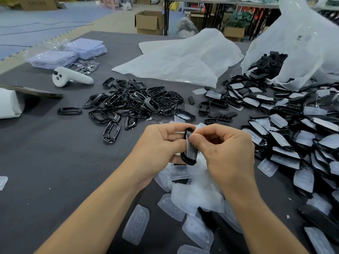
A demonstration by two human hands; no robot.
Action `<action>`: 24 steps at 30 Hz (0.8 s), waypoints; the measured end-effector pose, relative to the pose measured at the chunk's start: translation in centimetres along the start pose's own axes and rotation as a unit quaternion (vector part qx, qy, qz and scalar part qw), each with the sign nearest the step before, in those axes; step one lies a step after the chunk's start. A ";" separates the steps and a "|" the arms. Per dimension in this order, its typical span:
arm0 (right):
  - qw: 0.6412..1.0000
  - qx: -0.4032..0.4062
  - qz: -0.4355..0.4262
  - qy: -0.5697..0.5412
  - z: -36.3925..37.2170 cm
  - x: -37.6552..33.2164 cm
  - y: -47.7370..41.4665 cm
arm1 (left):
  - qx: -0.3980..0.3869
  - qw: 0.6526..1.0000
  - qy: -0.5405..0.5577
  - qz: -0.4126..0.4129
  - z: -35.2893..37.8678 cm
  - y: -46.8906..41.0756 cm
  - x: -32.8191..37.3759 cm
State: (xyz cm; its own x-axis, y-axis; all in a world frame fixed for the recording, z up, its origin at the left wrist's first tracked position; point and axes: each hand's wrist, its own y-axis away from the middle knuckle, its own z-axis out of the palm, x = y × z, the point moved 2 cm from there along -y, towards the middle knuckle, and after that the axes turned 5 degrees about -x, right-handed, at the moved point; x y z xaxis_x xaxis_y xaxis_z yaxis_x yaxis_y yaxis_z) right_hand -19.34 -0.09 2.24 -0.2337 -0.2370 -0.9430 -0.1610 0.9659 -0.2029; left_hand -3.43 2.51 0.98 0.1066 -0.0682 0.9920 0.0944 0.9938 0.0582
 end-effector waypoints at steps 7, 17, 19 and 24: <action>0.997 0.051 -0.015 0.052 0.1 0.2 0.0 | -0.022 0.998 0.062 -0.022 -0.2 0.0 0.2; 0.998 -0.024 0.054 -0.021 -0.3 0.6 -0.6 | 0.054 0.997 0.063 -0.004 -0.1 -0.1 0.1; 0.998 -0.047 0.046 0.007 -0.1 0.6 -0.5 | 0.066 0.996 0.064 -0.004 -0.2 -0.1 0.1; 0.996 -0.052 0.041 0.055 0.3 0.8 -0.3 | 0.068 0.997 0.042 -0.008 0.3 0.0 0.2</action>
State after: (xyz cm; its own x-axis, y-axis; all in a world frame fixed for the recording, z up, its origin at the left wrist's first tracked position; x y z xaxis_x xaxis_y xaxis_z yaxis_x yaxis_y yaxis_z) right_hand -19.18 -0.50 1.42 -0.3527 -0.1728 -0.9196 -0.2336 0.9679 -0.0923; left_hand -3.75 2.54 1.22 0.1889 -0.0853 0.9783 -0.0374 0.9949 0.0940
